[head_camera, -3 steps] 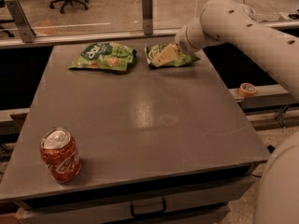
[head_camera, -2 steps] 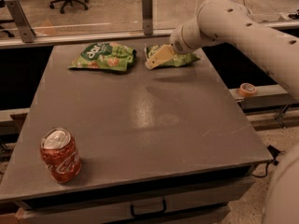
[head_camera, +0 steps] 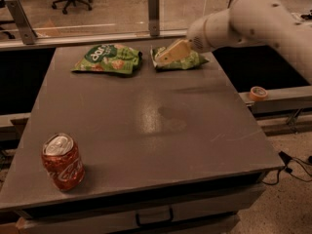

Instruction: Move green jalapeno chip bag near green rice chip bag

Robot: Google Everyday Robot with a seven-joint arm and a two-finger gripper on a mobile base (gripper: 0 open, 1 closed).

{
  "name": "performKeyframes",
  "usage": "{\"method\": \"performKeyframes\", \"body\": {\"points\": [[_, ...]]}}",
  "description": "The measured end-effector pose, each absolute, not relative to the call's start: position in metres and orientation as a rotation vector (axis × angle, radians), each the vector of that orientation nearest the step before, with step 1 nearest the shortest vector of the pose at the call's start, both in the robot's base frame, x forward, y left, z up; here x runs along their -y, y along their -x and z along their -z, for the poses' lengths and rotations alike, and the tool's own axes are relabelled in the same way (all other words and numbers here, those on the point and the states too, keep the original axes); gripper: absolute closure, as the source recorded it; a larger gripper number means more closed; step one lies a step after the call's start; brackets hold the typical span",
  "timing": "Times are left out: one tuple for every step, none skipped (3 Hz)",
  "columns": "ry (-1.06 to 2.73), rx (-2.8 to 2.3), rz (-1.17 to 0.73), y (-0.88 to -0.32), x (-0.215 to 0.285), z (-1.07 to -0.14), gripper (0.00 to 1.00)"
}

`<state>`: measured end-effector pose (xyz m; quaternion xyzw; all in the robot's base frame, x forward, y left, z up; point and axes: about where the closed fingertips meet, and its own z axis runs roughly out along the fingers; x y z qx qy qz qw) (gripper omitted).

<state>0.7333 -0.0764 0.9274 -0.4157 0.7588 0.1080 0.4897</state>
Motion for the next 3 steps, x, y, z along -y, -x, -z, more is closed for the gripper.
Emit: {"method": "performKeyframes", "body": {"points": [[0.983, -1.711, -0.218, -0.698, 0.131, -0.980, 0.00], [0.963, -1.572, -0.098, -0.649, 0.178, -1.040, 0.00], [0.961, -1.557, -0.004, -0.631, 0.220, -1.046, 0.00]]}}
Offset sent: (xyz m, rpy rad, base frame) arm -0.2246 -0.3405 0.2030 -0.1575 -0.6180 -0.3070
